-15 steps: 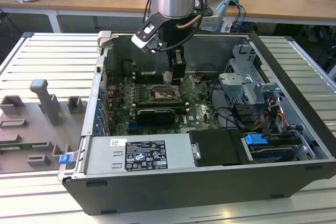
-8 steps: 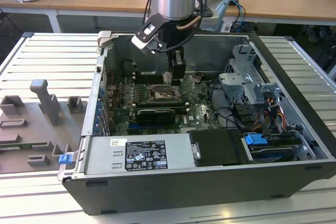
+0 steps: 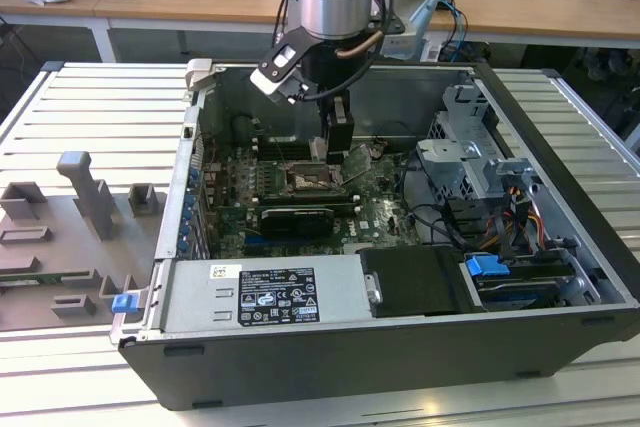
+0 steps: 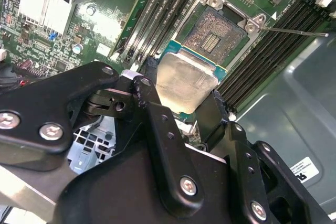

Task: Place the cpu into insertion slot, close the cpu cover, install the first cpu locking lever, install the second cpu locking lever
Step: 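Place the cpu into insertion slot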

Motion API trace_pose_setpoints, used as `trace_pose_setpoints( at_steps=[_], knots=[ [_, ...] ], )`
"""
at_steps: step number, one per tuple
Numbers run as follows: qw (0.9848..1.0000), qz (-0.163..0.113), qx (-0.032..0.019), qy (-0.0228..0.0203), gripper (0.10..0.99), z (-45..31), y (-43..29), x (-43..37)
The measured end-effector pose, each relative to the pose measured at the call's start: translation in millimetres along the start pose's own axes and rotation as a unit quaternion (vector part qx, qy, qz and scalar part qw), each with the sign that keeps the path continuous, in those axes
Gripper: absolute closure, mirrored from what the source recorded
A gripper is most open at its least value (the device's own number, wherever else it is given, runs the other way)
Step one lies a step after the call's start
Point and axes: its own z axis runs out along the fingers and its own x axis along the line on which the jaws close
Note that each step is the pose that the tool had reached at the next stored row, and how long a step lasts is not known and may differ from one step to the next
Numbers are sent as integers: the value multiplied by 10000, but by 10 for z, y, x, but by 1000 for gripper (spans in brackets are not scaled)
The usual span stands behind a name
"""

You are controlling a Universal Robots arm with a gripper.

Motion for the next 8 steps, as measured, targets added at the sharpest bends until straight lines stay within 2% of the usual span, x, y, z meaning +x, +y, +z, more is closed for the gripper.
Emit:
trace_pose_setpoints(
  at_steps=[8],
  knots=[
    [10000, 0, 0, 1, 549, 6, -1, 1]
  ],
)
